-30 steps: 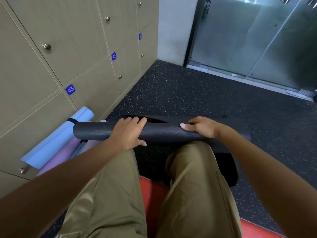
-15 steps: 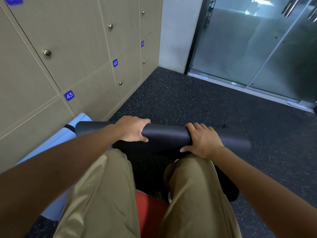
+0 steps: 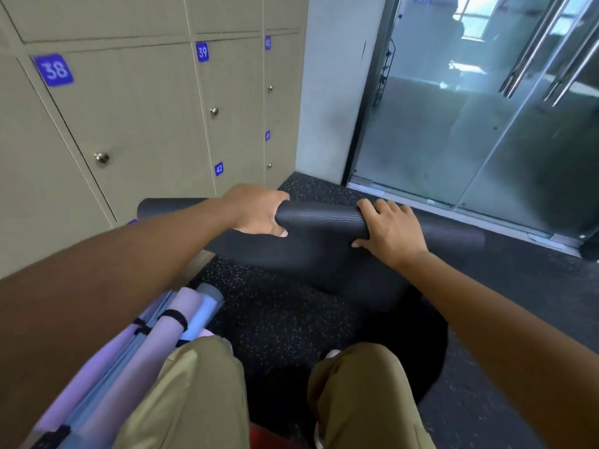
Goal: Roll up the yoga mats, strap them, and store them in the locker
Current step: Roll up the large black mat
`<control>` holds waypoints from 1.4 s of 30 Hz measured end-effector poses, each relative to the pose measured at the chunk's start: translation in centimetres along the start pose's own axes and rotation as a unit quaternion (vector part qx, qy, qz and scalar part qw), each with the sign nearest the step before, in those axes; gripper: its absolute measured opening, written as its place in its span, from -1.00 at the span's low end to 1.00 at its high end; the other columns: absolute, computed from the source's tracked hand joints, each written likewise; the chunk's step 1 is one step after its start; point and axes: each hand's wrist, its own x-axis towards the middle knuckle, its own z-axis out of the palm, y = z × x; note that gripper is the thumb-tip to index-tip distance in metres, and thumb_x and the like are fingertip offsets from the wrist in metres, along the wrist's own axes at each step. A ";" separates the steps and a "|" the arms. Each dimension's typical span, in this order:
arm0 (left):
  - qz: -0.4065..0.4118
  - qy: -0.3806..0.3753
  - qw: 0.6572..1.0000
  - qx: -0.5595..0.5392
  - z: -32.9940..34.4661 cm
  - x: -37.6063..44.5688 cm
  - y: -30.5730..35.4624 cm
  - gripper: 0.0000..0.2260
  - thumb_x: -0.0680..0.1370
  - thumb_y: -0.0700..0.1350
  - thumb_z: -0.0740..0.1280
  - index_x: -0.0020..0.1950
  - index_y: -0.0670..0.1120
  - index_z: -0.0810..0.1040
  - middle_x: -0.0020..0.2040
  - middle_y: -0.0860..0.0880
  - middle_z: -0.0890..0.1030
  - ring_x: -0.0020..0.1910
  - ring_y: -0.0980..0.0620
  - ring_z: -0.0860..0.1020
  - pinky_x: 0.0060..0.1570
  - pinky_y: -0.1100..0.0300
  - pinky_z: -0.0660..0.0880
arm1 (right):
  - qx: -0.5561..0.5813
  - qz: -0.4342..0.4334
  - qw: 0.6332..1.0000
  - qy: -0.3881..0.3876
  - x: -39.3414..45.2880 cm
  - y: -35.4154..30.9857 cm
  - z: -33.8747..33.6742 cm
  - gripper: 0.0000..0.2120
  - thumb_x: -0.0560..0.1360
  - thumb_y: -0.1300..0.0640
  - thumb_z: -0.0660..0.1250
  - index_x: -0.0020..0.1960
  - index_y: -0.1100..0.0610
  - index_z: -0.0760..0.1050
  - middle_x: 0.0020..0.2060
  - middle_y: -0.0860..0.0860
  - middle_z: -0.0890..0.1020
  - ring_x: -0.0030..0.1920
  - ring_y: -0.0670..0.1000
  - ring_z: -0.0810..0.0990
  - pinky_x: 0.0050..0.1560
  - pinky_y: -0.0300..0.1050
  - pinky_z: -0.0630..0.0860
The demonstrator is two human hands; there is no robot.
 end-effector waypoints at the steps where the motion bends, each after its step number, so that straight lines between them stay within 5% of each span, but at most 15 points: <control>1: -0.001 0.012 1.000 0.002 -1.6 0.1 0.0 -0.59 0.47 0.27 0.43 0.13 0.04 0.46 -0.09 0.11 0.57 -0.08 -0.06 0.55 -0.16 0.06 0.42 | -0.001 -0.002 1.000 0.006 0.9 0.6 -1.6 -0.26 0.33 -0.23 0.58 0.34 0.07 0.38 0.05 0.11 0.61 0.10 0.21 0.58 0.06 0.11 0.44; 9: -0.020 0.114 0.992 0.043 -15.2 -2.4 0.6 -0.55 0.44 0.35 0.43 0.06 0.04 0.47 -0.11 0.05 0.59 -0.11 -0.09 0.56 -0.22 0.08 0.39 | -0.043 -0.022 0.993 0.104 5.5 3.6 -15.6 -0.30 0.30 -0.22 0.60 0.26 0.06 0.36 0.00 0.12 0.59 0.03 0.22 0.57 -0.01 0.10 0.42; 13: -0.022 0.166 0.984 0.065 -19.7 -4.9 1.2 -0.46 0.42 0.39 0.41 0.24 0.07 0.51 -0.02 0.04 0.65 -0.06 -0.09 0.59 -0.23 0.10 0.42 | -0.056 -0.027 0.987 0.147 5.2 3.7 -20.8 -0.30 0.35 -0.21 0.57 0.31 0.07 0.36 0.06 0.13 0.59 0.08 0.23 0.57 0.08 0.12 0.45; 18: -0.026 0.186 0.979 0.073 -22.7 -10.5 3.2 -0.57 0.45 0.35 0.41 0.11 0.07 0.49 -0.13 0.06 0.60 -0.16 -0.06 0.55 -0.29 0.12 0.37 | -0.074 -0.048 0.977 0.196 2.6 3.0 -25.1 -0.30 0.34 -0.22 0.58 0.31 0.07 0.39 0.05 0.12 0.62 0.06 0.23 0.59 0.08 0.13 0.49; 24: -0.039 0.161 0.984 0.065 -17.8 -18.4 5.3 -0.54 0.44 0.39 0.38 0.09 0.11 0.36 -0.13 0.06 0.59 -0.15 -0.11 0.56 -0.22 0.05 0.45 | -0.070 -0.093 0.971 0.207 -5.7 -0.6 -24.6 -0.30 0.20 -0.18 0.67 0.14 0.11 0.45 -0.18 0.07 0.56 -0.18 0.19 0.57 -0.18 0.05 0.46; 31: -0.021 0.098 0.995 0.007 -8.2 -28.6 9.7 -0.54 0.44 0.38 0.36 0.10 0.19 0.23 -0.08 0.10 0.63 -0.10 -0.07 0.62 -0.16 0.04 0.51 | -0.032 -0.106 0.981 0.162 -19.4 -6.0 -19.5 -0.37 0.28 -0.10 0.64 0.21 0.14 0.50 -0.16 0.08 0.54 -0.19 0.20 0.55 -0.18 0.07 0.46; 35: 0.041 0.158 0.985 0.051 -2.8 -32.1 11.2 -0.59 0.40 0.30 0.44 0.07 0.16 0.37 -0.33 0.11 0.50 -0.36 -0.01 0.55 -0.45 0.13 0.41 | -0.020 -0.105 0.984 0.140 -25.6 -7.9 -17.0 -0.60 0.43 0.19 0.39 0.25 0.17 0.49 -0.16 0.09 0.53 -0.19 0.20 0.53 -0.17 0.10 0.46; 37: 0.059 0.172 0.982 0.041 -0.2 -33.5 11.7 -0.62 0.39 0.27 0.44 0.04 0.14 0.39 -0.35 0.11 0.46 -0.45 0.01 0.49 -0.41 0.17 0.39 | -0.017 -0.107 0.986 0.129 -28.2 -8.6 -16.1 -0.59 0.41 0.23 0.25 0.26 0.18 0.47 -0.16 0.10 0.52 -0.20 0.20 0.51 -0.16 0.10 0.44; 39: 0.054 0.147 0.988 0.012 2.4 -34.7 12.0 -0.64 0.41 0.28 0.40 0.05 0.15 0.39 -0.29 0.09 0.49 -0.41 -0.01 0.54 -0.26 0.05 0.55 | -0.011 -0.107 0.988 0.114 -30.4 -9.4 -15.1 -0.56 0.36 0.26 0.31 0.25 0.18 0.48 -0.18 0.10 0.50 -0.22 0.20 0.50 -0.17 0.09 0.41; 42: 0.043 0.067 0.997 -0.012 5.1 -36.4 12.9 -0.60 0.40 0.37 0.31 0.05 0.20 0.29 -0.25 0.13 0.55 -0.31 0.04 0.61 -0.33 0.03 0.55 | 0.006 -0.109 0.992 0.056 -33.2 -10.5 -13.4 -0.40 0.21 0.23 0.52 0.23 0.17 0.48 -0.20 0.08 0.50 -0.24 0.19 0.50 -0.20 0.09 0.43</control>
